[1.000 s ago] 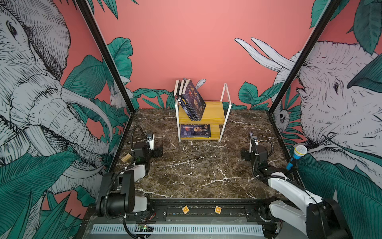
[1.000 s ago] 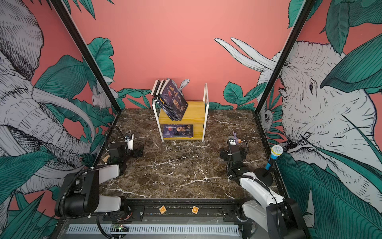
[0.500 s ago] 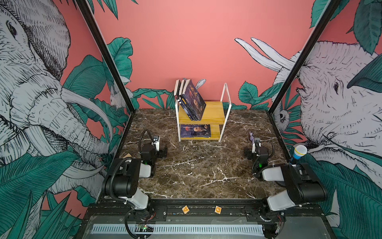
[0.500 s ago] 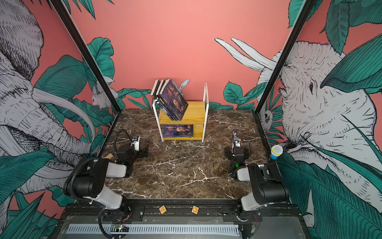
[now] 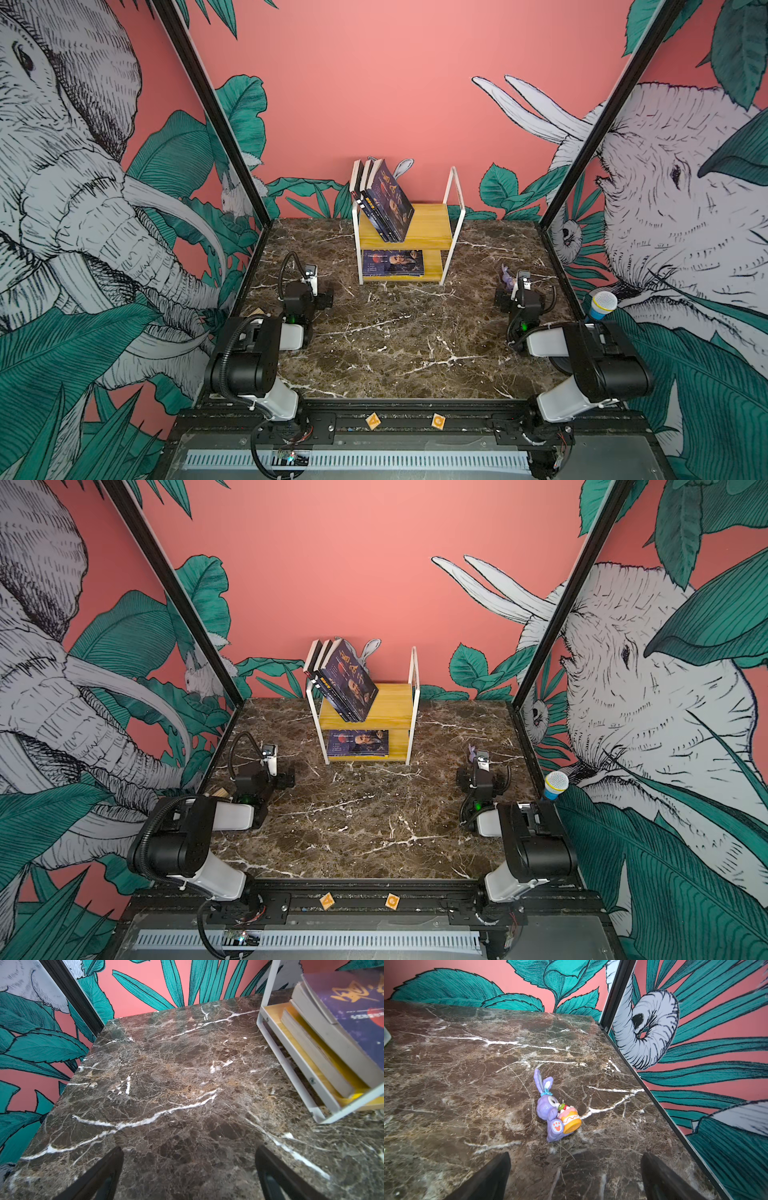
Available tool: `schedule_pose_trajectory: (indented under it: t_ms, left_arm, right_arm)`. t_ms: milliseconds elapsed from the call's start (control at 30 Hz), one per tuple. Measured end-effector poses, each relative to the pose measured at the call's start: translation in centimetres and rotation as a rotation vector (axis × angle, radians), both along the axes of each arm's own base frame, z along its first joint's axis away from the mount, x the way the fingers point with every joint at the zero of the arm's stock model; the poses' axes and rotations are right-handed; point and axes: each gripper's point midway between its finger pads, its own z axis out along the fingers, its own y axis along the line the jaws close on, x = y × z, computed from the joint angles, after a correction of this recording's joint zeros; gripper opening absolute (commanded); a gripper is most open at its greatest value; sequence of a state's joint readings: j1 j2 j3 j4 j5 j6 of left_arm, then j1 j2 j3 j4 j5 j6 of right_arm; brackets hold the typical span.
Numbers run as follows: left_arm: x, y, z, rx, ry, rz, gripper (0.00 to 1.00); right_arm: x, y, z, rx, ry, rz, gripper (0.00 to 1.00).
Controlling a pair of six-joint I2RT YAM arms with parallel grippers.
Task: Stacking books/files
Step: Reset both arms
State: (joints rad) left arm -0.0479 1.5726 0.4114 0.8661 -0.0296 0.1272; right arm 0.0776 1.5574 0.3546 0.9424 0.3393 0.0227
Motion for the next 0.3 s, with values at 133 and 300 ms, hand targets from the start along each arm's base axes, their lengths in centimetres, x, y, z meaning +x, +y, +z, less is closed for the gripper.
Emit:
schedule_pose_trajectory:
  t_ms: [133,300]
  left_arm:
    - [0.0,0.1,0.0,0.002,0.000,0.004,1.00]
    - [0.0,0.1,0.0,0.003,0.000,0.008,1.00]
  right_arm:
    - [0.2,0.8,-0.2,0.006,0.010,0.047,0.99]
    - [0.3,1.5,-0.5,0.016,0.023,0.088,0.99]
